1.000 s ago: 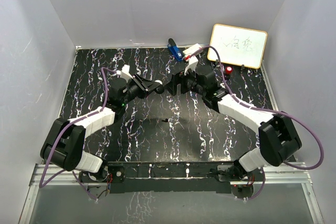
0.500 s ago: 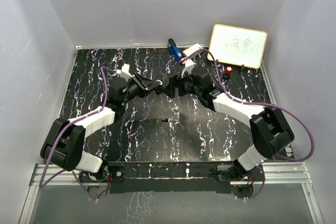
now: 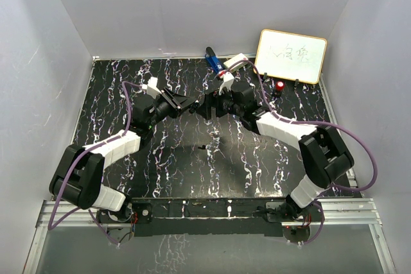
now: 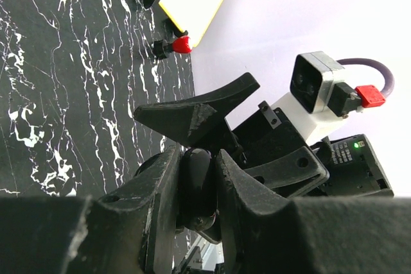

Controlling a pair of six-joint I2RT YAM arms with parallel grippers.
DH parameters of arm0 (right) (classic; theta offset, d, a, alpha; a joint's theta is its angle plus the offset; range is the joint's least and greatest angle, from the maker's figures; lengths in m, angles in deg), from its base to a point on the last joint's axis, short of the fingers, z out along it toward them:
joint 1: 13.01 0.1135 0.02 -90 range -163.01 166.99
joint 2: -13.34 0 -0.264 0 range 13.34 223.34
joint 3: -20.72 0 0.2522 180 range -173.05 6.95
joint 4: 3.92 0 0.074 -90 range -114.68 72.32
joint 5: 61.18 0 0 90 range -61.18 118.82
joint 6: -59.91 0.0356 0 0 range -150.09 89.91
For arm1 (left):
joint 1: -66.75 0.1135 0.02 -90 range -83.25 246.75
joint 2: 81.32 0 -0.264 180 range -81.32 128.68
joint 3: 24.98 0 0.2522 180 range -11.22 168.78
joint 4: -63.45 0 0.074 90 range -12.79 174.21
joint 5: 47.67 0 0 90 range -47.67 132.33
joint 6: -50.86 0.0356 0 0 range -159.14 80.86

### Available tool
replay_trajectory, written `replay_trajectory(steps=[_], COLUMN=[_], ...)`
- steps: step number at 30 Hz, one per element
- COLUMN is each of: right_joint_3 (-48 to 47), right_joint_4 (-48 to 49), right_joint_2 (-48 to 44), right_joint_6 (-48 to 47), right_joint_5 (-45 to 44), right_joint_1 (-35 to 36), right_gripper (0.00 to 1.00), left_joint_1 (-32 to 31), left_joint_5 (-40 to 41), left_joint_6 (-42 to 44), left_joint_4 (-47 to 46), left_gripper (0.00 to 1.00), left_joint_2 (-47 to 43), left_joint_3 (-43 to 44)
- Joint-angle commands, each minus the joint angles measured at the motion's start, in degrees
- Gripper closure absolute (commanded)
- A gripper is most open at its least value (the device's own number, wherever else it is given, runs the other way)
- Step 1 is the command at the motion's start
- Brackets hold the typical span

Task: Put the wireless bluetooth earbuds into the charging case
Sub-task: Open the charging case, then pick up the earbud from the center of the board.

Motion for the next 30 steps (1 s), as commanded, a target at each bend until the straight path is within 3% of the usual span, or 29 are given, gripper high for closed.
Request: replay_trajectory(steps=[1, 10, 15, 17, 18, 23, 30], right_joint_3=[-3.63, 1.09, 2.57, 3.07, 3.99, 2.76, -1.58], right_joint_4=[5.87, 2.00, -1.54, -2.26, -1.56, 0.79, -0.71], right_joint_2=[0.08, -3.74, -6.07, -8.07, -8.92, -2.56, 2.57], right_joint_6=[1.06, -0.07, -0.19, -0.57, -0.64, 2.14, -0.73], right_joint_5=[0.01, -4.67, -5.67, -7.55, -8.67, 2.61, -3.76], right_joint_1=[0.29, 0.28, 0.40, 0.66, 0.62, -2.74, 1.18], right_gripper=[0.21, 0.20, 0.18, 0.04, 0.02, 0.02, 0.02], left_joint_1=[-0.33, 1.50, 2.95, 3.16, 3.29, 3.54, 3.71], left_joint_5=[-0.99, 8.94, 17.85, 21.94, 24.15, 29.17, 31.12], left_joint_6=[-0.49, -0.75, -8.52, -11.06, -11.73, -14.32, -19.57], left_joint_4=[-0.61, 4.84, -3.46, -8.04, -9.51, -16.69, -29.87], left_gripper=[1.00, 1.00, 1.00, 1.00, 1.00, 1.00, 1.00], left_joint_2=[-2.37, -6.33, -8.29, -9.41, -9.93, -10.70, -8.26], left_joint_3=[0.68, -0.51, -7.71, -11.05, -12.33, -17.20, -22.62])
